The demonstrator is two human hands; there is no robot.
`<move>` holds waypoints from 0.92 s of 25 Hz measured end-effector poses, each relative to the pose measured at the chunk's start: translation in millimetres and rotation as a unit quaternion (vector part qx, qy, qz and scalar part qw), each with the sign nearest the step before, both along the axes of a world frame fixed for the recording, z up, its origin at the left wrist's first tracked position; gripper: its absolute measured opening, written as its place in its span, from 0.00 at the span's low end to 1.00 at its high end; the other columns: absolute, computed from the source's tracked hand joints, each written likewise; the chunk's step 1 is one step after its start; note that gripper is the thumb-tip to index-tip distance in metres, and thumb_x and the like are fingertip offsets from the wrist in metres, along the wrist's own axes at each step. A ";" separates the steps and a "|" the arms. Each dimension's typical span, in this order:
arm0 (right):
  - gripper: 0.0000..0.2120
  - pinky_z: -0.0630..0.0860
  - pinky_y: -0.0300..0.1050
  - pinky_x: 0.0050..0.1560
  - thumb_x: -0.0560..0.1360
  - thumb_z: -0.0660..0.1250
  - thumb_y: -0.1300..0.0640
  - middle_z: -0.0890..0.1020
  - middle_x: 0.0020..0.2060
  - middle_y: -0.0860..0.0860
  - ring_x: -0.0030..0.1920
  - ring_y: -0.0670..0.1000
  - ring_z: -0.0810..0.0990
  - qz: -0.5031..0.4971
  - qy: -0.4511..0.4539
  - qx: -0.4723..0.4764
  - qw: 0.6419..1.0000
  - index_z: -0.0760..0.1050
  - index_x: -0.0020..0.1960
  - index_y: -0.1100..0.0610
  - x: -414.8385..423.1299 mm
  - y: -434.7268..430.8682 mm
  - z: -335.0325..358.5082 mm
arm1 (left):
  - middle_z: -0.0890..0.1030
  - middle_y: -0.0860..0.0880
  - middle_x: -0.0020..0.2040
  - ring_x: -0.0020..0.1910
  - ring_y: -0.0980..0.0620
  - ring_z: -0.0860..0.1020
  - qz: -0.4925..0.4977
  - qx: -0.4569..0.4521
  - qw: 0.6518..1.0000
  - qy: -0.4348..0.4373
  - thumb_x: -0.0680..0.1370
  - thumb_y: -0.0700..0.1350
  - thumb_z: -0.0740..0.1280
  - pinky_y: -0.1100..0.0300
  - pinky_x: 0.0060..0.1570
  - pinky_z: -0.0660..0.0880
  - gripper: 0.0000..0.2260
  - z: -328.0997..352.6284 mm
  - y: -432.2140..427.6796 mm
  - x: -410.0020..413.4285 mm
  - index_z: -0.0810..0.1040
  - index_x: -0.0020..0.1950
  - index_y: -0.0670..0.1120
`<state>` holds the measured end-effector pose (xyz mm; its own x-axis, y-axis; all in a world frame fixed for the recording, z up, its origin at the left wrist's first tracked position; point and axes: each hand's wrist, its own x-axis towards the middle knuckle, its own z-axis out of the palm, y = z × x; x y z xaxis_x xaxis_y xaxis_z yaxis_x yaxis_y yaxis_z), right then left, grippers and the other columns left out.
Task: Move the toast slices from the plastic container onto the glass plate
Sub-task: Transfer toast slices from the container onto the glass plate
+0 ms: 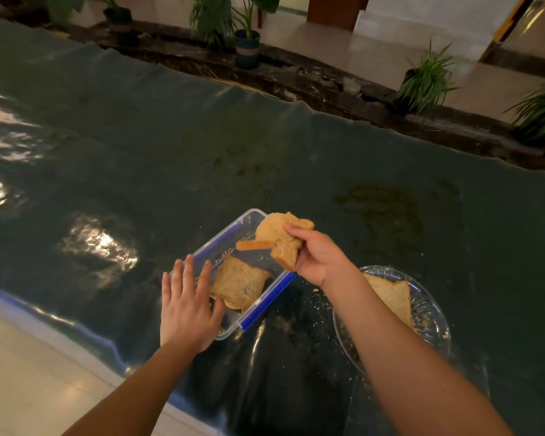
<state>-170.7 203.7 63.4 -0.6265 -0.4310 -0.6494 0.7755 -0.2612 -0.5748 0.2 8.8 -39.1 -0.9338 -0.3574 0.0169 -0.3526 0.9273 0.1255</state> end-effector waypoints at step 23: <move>0.20 0.82 0.54 0.46 0.71 0.71 0.58 0.83 0.56 0.57 0.56 0.57 0.82 -0.080 0.072 0.088 0.990 0.76 0.63 0.59 -21.6 234.3 7.3 | 0.52 0.41 0.82 0.81 0.41 0.47 0.002 0.016 1.000 0.000 0.78 0.64 0.47 0.42 0.78 0.44 0.34 5.4 1.7 -0.8 0.56 0.80 0.48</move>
<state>-192.3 438.0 70.7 -0.7692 -0.2072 -0.6044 0.6389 -0.2609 -0.7237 -0.6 10.5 -33.7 -0.9324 -0.3614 0.0051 -0.3564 0.9216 0.1540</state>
